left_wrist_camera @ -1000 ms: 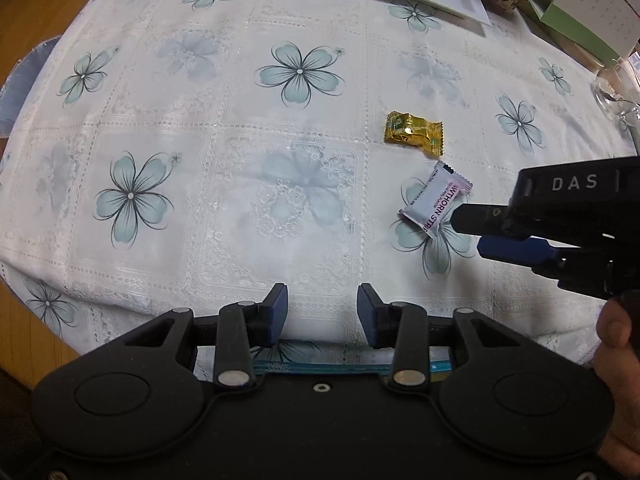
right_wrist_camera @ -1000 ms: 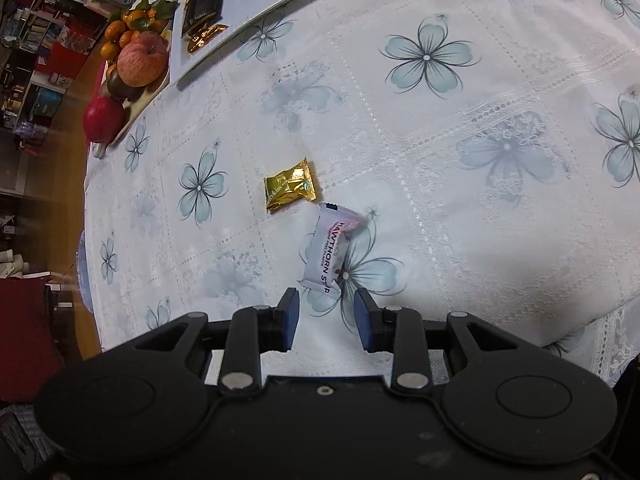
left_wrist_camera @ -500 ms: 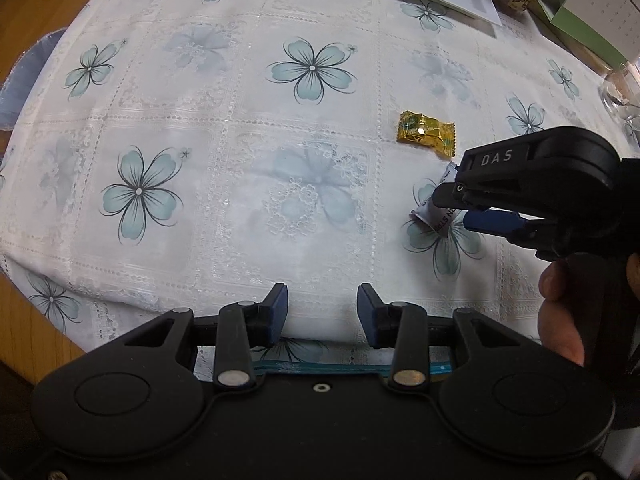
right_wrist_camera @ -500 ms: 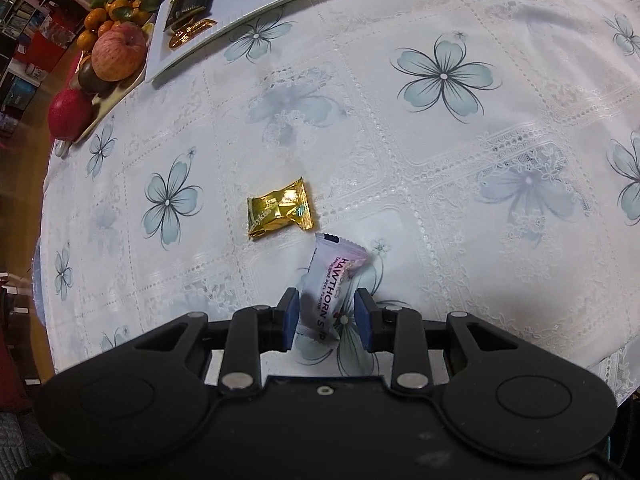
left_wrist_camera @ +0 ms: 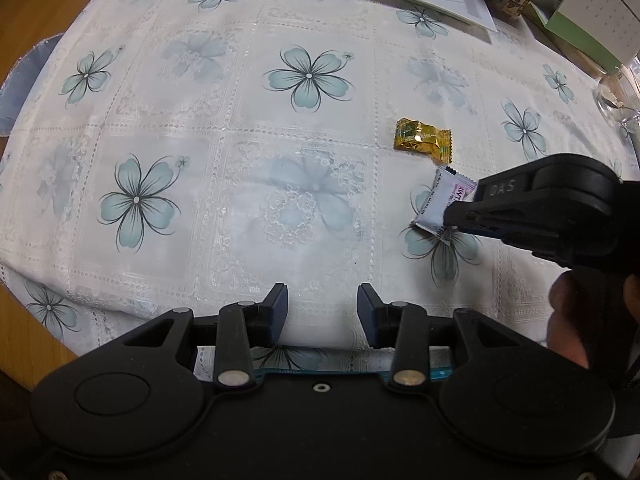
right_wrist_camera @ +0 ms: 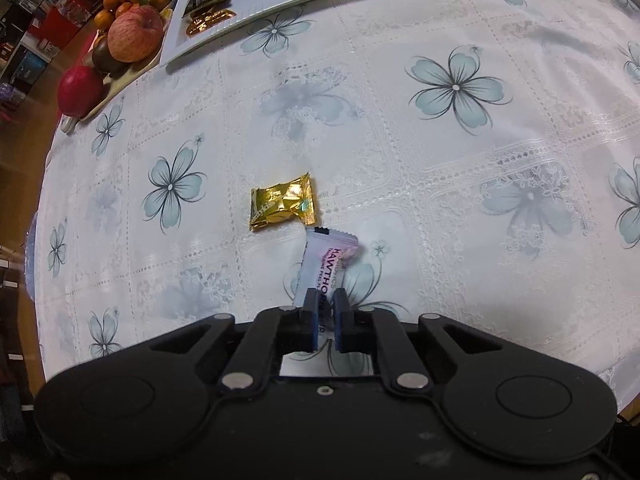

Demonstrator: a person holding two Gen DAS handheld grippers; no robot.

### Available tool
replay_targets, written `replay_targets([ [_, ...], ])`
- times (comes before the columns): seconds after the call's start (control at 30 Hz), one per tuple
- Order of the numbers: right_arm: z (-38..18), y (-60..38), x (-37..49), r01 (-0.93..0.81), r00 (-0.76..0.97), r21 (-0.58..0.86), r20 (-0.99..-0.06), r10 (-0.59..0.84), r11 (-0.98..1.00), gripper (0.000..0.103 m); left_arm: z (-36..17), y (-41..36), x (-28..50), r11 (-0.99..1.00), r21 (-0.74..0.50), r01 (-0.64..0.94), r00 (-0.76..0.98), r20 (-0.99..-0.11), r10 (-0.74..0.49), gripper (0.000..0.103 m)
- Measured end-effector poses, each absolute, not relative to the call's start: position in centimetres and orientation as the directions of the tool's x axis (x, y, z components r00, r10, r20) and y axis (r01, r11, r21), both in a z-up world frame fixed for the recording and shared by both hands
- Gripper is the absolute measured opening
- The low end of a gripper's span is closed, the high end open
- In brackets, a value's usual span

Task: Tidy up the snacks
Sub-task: 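Grasp the white hawthorn packet with the right tool, then grasp the gold-foil candy with the left tool while the right holds the hawthorn packet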

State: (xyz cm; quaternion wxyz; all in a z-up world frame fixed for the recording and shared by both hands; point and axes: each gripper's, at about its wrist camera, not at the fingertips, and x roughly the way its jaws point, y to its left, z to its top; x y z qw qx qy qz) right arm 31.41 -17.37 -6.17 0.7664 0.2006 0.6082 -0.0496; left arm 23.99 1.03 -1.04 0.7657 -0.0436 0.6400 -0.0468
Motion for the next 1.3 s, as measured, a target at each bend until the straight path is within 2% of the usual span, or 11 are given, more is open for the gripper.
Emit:
replay_targets([
  [0.17, -4.9, -20.0, 31.0, 0.376, 0.289, 0.261, -0.945, 0.155, 0.889, 0.009, -1.4, 0.9, 24.0, 0.993, -0.119, -0.010, 0.164, -0.980, -0.116, 0.048],
  [0.27, -4.4, -20.4, 31.1, 0.399, 0.308, 0.299, -0.934, 0.180, 0.867, 0.016, -1.2, 0.9, 24.0, 0.986, -0.165, -0.012, 0.168, -0.973, -0.160, 0.048],
  [0.37, -4.7, -19.7, 31.6, 0.417, 0.321, 0.370, -0.915, 0.246, 0.830, 0.024, -1.4, 0.8, 23.9, 0.992, -0.124, -0.014, 0.173, -0.978, -0.120, 0.048],
  [0.43, -5.0, -18.6, 31.9, 0.409, 0.319, 0.342, -0.922, 0.218, 0.846, 0.031, -1.6, 1.0, 23.9, 0.993, -0.119, -0.017, 0.166, -0.979, -0.115, 0.048],
  [0.47, -5.3, -18.1, 32.1, 0.397, 0.313, 0.314, -0.930, 0.194, 0.862, 0.040, -1.7, 1.1, 24.0, 0.992, -0.121, -0.019, 0.161, -0.980, -0.117, 0.048],
  [0.5, -5.7, -17.4, 32.3, 0.384, 0.306, 0.282, -0.937, 0.167, 0.879, 0.041, -1.8, 1.2, 24.0, 0.992, -0.122, -0.023, 0.156, -0.981, -0.117, 0.048],
  [0.73, -7.1, -15.4, 32.3, 0.325, 0.310, 0.207, -0.945, 0.103, 0.923, 0.041, -1.4, 1.2, 24.0, 0.992, -0.123, -0.012, 0.168, -0.979, -0.119, 0.048],
  [0.77, -7.1, -15.3, 32.2, 0.319, 0.320, 0.197, -0.943, 0.091, 0.927, 0.039, -1.4, 1.2, 24.0, 0.993, -0.119, -0.010, 0.172, -0.978, -0.115, 0.048],
  [0.8, -7.1, -15.2, 32.1, 0.317, 0.327, 0.189, -0.942, 0.080, 0.929, 0.031, -1.3, 1.2, 24.0, 0.993, -0.116, -0.008, 0.176, -0.978, -0.113, 0.048],
  [0.97, -7.1, -16.3, 32.0, 0.291, 0.313, 0.203, -0.944, 0.108, 0.935, 0.021, -1.3, 1.6, 24.1, 0.993, -0.115, -0.018, 0.180, -0.978, -0.109, 0.048],
  [1.3, -4.5, -22.7, 30.2, 0.418, 0.294, 0.259, -0.945, 0.141, 0.871, 0.021, -1.3, 1.0, 24.3, 0.989, -0.146, -0.020, 0.214, -0.967, -0.138, 0.048],
])
